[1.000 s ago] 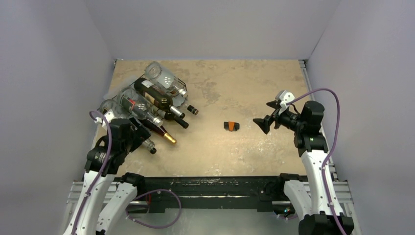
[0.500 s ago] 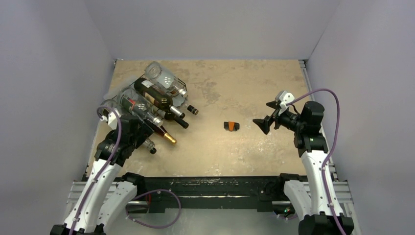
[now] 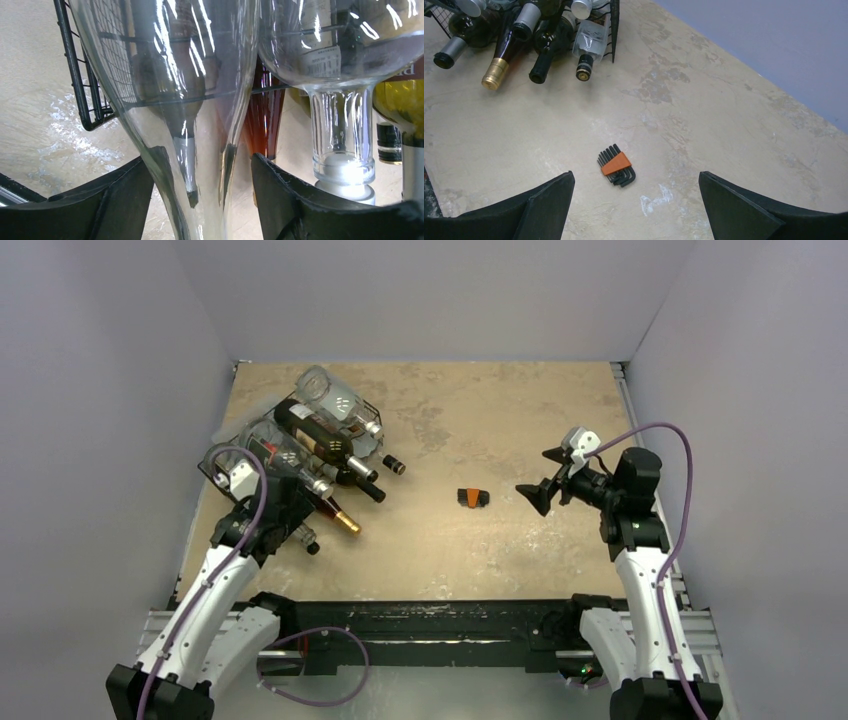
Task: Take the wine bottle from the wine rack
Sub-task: Pick up the wine bottle from the wine rack.
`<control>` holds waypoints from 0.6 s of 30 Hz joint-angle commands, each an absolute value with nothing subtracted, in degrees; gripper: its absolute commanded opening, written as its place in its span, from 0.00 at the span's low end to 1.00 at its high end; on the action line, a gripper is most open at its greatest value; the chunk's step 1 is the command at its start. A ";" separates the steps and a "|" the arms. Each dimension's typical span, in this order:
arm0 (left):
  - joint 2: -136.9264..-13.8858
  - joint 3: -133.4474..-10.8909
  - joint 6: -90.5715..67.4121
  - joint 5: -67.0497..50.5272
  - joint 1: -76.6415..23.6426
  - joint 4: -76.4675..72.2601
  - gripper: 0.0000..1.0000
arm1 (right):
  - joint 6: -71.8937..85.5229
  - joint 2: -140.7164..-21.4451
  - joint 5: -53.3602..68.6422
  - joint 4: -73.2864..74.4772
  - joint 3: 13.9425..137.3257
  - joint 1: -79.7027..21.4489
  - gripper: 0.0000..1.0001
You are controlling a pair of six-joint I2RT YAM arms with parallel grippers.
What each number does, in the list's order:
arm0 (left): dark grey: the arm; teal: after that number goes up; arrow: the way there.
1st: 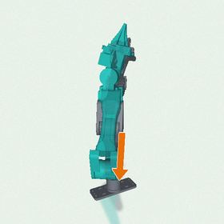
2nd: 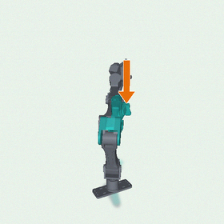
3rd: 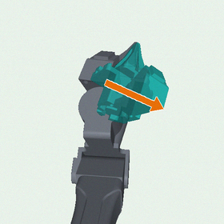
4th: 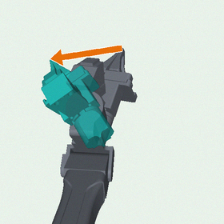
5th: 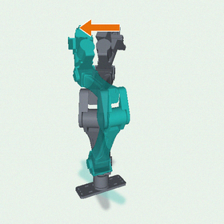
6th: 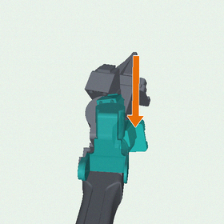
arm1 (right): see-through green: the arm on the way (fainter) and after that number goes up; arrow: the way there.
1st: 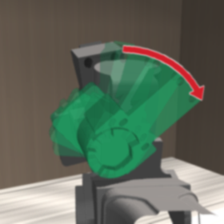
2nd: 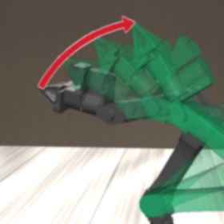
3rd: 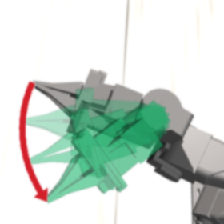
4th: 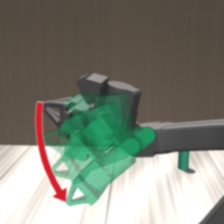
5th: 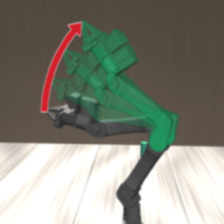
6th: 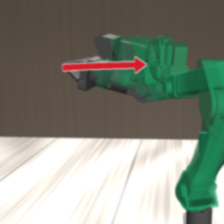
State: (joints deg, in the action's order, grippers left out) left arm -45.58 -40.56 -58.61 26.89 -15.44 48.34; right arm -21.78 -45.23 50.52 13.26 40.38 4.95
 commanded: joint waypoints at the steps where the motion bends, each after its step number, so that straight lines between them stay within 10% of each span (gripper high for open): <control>1: -46.22 -39.94 -60.47 31.17 -15.97 45.56 0.66 | -22.59 -44.53 51.76 11.32 39.71 5.27 0.99; 18: -47.41 -38.98 -63.91 34.58 -17.29 44.66 0.61 | -22.85 -44.29 51.68 11.26 39.65 5.27 0.99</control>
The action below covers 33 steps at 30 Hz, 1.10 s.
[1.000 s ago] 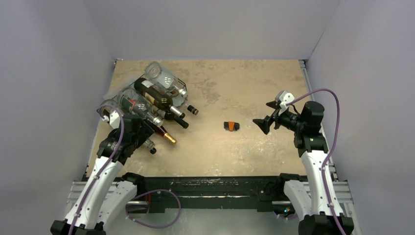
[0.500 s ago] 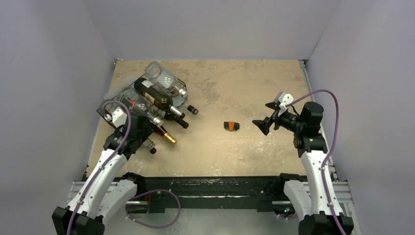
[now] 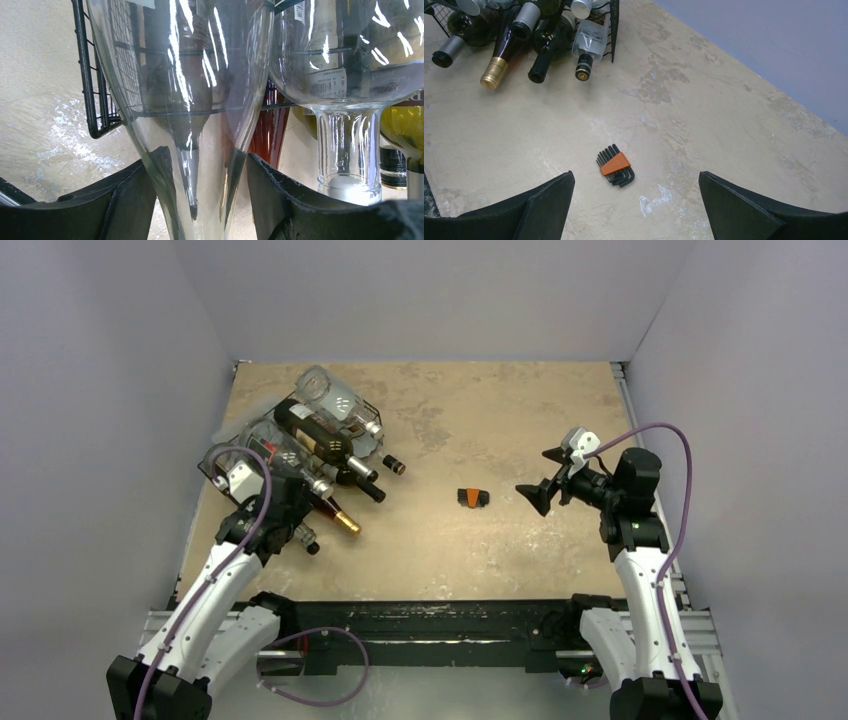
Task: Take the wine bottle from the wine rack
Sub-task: Pick up the wine bottle from the wine rack.
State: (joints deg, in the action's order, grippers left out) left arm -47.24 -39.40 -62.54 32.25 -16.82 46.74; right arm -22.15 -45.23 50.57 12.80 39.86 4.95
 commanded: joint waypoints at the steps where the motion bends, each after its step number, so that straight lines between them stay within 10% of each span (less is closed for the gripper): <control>1: -47.50 -38.94 -63.90 34.82 -17.38 44.63 0.60 | -22.85 -44.25 51.68 11.35 39.65 5.27 0.99; 15: -46.02 -39.40 -64.40 35.41 -18.01 45.88 0.32 | -23.22 -44.12 51.11 11.45 39.69 5.27 0.99; 20: -42.67 -40.85 -64.15 35.45 -18.28 48.15 0.00 | -23.29 -44.11 50.89 11.49 39.77 5.27 0.99; 33: -34.96 -45.49 -61.29 37.69 -18.72 53.74 0.00 | -23.46 -44.14 50.71 11.43 39.73 5.27 0.99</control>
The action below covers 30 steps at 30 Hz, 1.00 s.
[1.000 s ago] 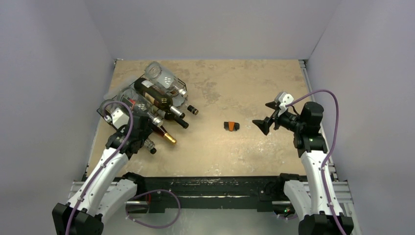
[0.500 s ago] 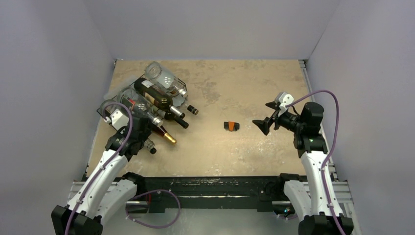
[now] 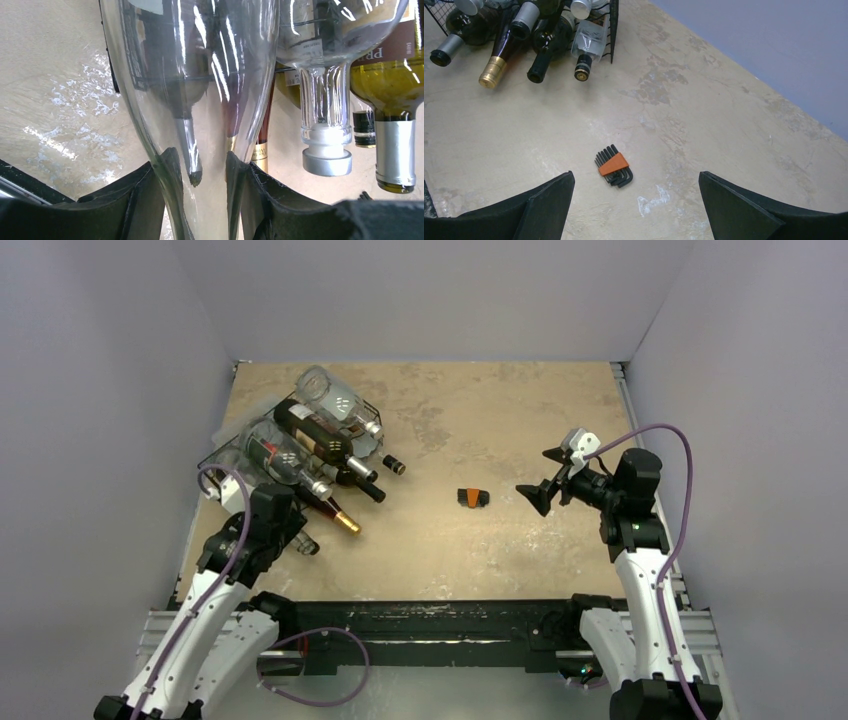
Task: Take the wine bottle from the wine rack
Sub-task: Pick up the wine bottle from the wine rack.
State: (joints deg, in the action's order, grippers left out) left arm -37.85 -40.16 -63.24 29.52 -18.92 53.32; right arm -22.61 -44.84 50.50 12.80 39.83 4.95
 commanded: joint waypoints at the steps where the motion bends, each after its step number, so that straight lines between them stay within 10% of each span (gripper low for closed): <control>1: -34.64 -45.83 -61.16 37.89 -18.72 54.06 0.00 | -23.44 -44.23 50.71 11.43 39.68 5.27 0.99; 30: -31.20 -56.48 -53.78 34.81 -18.90 58.37 0.00 | -23.69 -44.42 50.37 11.58 39.63 5.27 0.99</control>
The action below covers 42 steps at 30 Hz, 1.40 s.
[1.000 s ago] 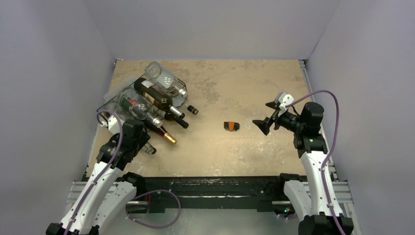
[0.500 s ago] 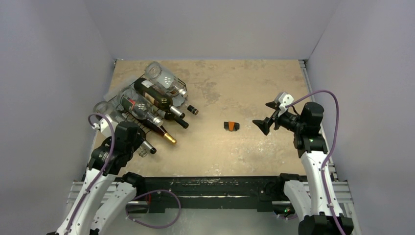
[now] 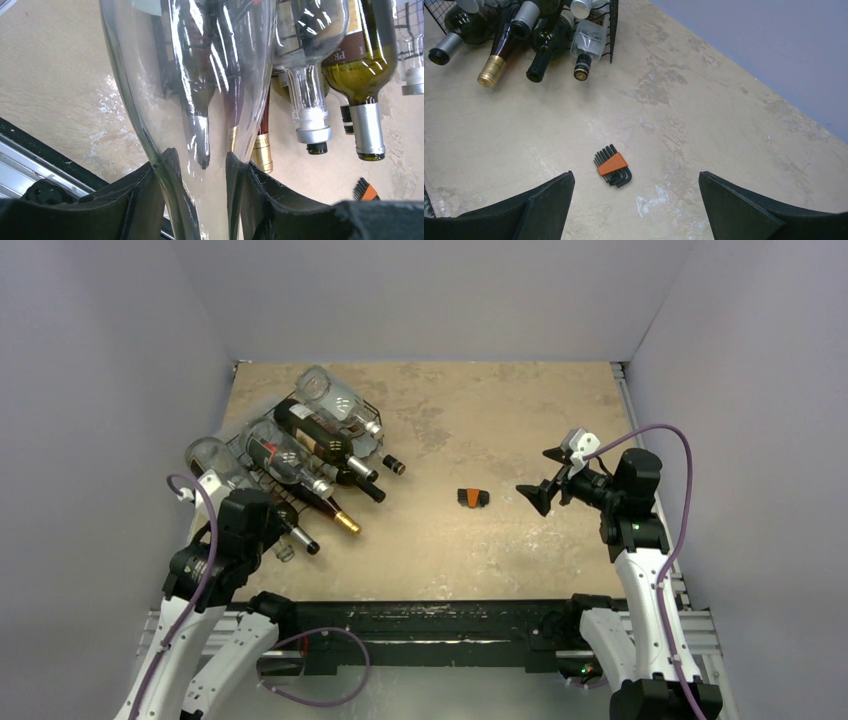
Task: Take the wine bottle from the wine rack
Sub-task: Pick up the wine bottle from the wine rack.
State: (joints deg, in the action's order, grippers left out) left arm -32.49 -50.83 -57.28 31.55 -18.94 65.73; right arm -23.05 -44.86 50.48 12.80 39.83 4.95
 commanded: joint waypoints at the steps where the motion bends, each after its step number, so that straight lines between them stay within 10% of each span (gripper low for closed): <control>1: -31.25 -56.88 -53.39 34.12 -18.90 58.26 0.00 | -23.71 -44.47 50.44 11.60 39.60 5.27 0.99; 42: -38.70 -66.57 -46.89 14.38 -27.48 44.65 0.00 | -23.91 -44.51 50.23 11.46 39.51 5.27 0.99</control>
State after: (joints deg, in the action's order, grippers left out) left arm -39.07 -61.06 -49.67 11.94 -24.77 60.29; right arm -23.27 -44.86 50.46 12.80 39.83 4.95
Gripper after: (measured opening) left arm 0.480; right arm 0.987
